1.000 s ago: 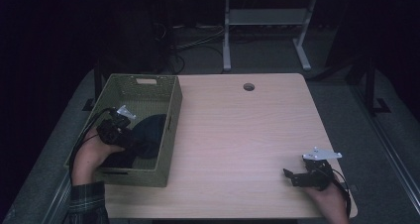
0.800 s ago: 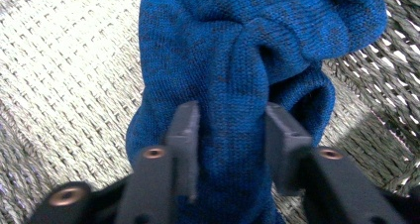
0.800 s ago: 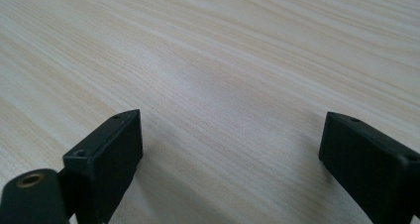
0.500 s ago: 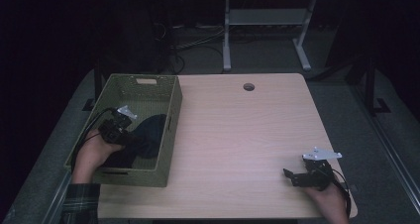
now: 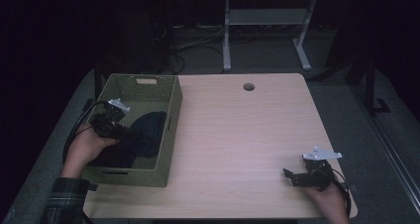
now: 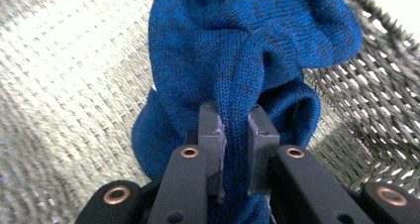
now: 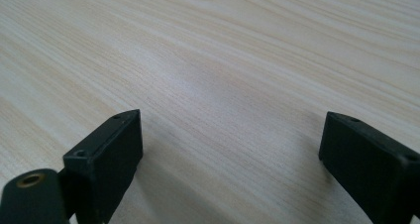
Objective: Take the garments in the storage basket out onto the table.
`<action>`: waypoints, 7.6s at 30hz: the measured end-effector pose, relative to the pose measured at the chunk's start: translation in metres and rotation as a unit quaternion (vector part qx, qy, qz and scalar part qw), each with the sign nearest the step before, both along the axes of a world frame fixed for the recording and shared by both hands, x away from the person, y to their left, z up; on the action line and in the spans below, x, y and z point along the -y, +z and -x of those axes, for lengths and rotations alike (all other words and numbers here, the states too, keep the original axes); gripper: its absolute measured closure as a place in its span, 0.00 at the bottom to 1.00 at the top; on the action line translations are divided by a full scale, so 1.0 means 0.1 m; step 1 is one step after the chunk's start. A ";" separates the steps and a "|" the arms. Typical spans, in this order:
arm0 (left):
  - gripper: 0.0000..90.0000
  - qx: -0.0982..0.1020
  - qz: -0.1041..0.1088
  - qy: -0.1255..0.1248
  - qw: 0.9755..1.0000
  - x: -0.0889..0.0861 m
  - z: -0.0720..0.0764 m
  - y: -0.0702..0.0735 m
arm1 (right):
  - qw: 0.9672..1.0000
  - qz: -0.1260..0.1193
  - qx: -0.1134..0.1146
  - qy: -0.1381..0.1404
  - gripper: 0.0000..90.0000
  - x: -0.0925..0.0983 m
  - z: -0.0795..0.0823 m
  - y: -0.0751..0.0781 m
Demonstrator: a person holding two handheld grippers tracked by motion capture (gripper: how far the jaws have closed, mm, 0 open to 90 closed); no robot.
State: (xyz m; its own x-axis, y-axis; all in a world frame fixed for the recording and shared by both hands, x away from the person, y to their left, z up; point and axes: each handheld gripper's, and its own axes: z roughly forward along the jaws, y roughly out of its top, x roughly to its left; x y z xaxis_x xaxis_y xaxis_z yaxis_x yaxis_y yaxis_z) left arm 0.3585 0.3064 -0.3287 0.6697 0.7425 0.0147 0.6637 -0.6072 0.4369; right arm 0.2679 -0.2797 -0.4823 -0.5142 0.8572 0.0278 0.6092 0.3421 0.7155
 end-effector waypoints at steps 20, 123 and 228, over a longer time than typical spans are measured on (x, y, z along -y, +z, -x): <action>0.90 0.039 -0.001 0.008 0.999 -0.01 0.02 0.56 | 1.000 0.000 0.000 0.000 0.11 0.00 0.00 0.00; 0.90 0.066 0.080 -0.157 0.982 2.02 0.00 1.24 | 1.000 -0.002 -0.003 -0.001 0.10 -0.01 0.00 0.00; 1.00 -0.010 0.160 -0.181 0.970 2.27 0.70 -0.69 | 1.000 0.001 -0.001 0.001 0.10 0.00 -0.01 0.00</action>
